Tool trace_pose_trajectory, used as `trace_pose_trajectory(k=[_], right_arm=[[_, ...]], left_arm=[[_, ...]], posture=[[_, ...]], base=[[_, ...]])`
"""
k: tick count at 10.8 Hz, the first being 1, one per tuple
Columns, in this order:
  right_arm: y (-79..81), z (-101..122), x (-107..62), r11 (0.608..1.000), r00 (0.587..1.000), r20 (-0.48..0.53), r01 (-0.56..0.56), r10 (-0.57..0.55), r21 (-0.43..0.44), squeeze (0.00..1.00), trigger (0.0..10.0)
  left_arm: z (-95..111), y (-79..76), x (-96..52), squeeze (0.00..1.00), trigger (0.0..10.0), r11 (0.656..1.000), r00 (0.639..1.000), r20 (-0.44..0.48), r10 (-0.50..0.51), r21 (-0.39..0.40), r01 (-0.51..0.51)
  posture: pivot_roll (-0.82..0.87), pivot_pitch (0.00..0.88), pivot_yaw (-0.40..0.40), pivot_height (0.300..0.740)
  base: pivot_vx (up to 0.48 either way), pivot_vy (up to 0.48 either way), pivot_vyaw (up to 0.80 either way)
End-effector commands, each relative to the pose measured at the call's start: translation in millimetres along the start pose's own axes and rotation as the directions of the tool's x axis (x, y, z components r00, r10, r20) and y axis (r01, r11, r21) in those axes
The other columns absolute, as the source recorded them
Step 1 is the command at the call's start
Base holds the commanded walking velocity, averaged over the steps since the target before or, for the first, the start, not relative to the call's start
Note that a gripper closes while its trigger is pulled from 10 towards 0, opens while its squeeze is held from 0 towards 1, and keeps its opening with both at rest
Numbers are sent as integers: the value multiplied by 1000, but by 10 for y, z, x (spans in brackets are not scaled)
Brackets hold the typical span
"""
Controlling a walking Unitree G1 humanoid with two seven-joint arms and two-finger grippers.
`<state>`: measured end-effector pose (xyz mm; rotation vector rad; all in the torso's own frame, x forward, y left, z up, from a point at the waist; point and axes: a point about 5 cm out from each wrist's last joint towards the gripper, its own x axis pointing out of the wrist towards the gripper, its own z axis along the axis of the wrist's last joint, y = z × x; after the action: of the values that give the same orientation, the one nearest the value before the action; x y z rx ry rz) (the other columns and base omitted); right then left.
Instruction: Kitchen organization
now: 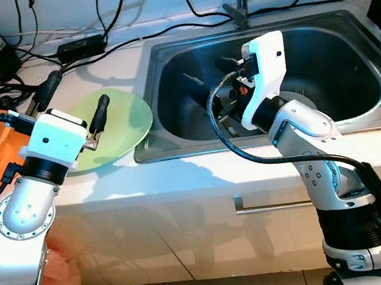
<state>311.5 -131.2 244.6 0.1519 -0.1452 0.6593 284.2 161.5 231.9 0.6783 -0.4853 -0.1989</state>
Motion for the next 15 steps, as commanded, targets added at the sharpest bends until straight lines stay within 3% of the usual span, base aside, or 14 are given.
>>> trace_pose_trajectory(k=[1, 3, 6, 10, 11, 12, 13, 15], right_arm=[[8, 9, 4, 1000, 1000, 1, -3, 3, -1, 0, 10000], [25, -23, -1, 1000, 1000, -20, -9, 9, 7, 0, 10000], [129, -159, -104, 990, 981, -137, -131, 136, 47, 0, 10000], [184, -165, -158, 979, 964, -173, -196, 202, 47, 0, 10000], [186, -163, -158, 979, 963, -176, -201, 206, 44, 0, 10000], [191, -161, -153, 978, 962, -177, -204, 208, 40, 0, 10000], [199, -153, -142, 977, 961, -174, -210, 213, 35, 0, 10000], [206, -151, -137, 975, 959, -179, -219, 221, 34, 0, 10000]], left_arm=[[-39, 9, -14, 0, 10000, 1000, 1000, -23, -8, 6, 8], [-100, -68, -75, 0, 10000, 992, 995, -38, -88, 83, 91], [-173, -83, -249, 0, 10000, 955, 980, -48, -194, 219, 199], [-215, -108, -461, 0, 10000, 918, 954, -53, -296, 261, 300], [-203, -123, -468, 63, 10000, 919, 950, -40, -308, 245, 309], [-180, -139, -472, 1000, 10000, 921, 948, -25, -317, 231, 314], [-165, -145, -466, 1000, 10000, 934, 951, -23, -309, 184, 307], [-243, -200, -487, 1000, 10000, 910, 930, -71, -359, 193, 366]], posture=[[142, 118, 110, 740], [140, 120, 111, 740], [143, 124, 108, 740], [154, 128, 108, 740], [155, 128, 108, 740], [156, 127, 107, 740], [157, 127, 108, 740], [155, 125, 104, 740]], base=[[0, 0, 0], [0, 0, 0], [0, 0, 0], [0, 0, 0], [0, 0, 0], [0, 0, 0], [0, 0, 0], [0, 0, 0]])
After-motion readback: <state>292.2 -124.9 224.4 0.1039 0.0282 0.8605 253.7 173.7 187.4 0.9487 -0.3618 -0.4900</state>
